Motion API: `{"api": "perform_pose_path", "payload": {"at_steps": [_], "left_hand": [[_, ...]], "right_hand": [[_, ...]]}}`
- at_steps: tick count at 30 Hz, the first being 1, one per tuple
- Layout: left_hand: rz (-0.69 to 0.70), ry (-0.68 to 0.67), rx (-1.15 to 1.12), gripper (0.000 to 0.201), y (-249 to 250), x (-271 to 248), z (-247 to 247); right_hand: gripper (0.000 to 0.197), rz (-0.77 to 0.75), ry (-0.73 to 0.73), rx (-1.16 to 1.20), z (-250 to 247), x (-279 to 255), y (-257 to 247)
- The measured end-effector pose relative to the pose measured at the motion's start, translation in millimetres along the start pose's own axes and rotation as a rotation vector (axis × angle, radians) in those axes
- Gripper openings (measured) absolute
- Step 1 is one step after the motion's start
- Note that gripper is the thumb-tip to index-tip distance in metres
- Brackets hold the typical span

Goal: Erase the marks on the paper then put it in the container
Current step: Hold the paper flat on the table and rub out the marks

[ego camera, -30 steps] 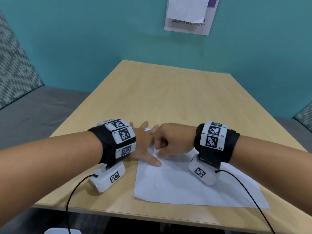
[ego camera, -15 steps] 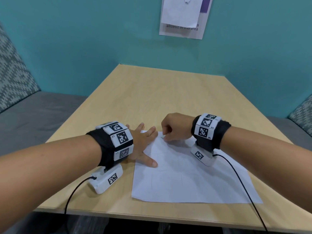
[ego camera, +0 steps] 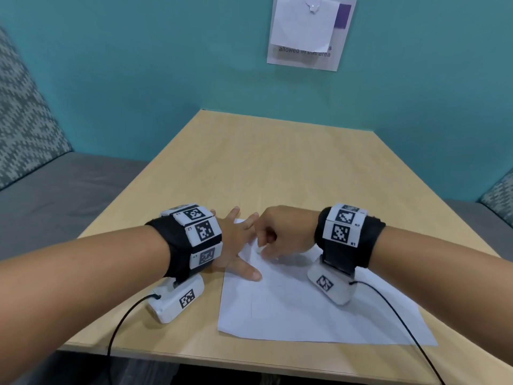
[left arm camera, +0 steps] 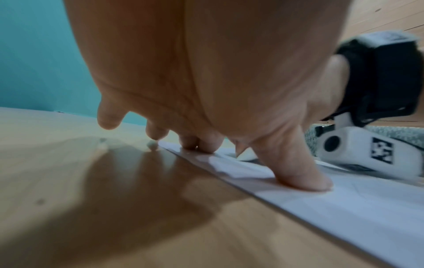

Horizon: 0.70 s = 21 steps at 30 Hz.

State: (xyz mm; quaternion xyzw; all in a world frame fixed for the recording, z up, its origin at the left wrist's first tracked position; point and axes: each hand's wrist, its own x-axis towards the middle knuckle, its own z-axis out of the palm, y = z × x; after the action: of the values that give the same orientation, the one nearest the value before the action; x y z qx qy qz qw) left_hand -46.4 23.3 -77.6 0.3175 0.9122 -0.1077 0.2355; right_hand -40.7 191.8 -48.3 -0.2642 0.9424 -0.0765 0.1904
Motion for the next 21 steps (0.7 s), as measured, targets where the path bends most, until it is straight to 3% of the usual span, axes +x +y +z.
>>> {"api": "perform_pose_path", "payload": {"at_steps": [4,9,14,19,21], "left_hand": [[-0.024,0.001,0.043,0.113,3,-1,-1],[-0.002,-0.019,-0.007,0.106,0,-1,-1],[-0.022,0.003,0.033,0.114,2,0,0],[0.0,-0.013,-0.015,0.108,0,1,0],[-0.008,-0.02,0.015,0.112,0,2,1]], "right_hand": [[0.007,0.135,0.097,-0.036,-18,9,24],[0.008,-0.019,-0.003,-0.005,1,1,-2],[0.007,0.131,0.099,-0.038,-18,9,23],[0.007,-0.029,-0.025,-0.023,2,-3,-6],[0.007,0.027,0.032,-0.053,-7,0,6]]}}
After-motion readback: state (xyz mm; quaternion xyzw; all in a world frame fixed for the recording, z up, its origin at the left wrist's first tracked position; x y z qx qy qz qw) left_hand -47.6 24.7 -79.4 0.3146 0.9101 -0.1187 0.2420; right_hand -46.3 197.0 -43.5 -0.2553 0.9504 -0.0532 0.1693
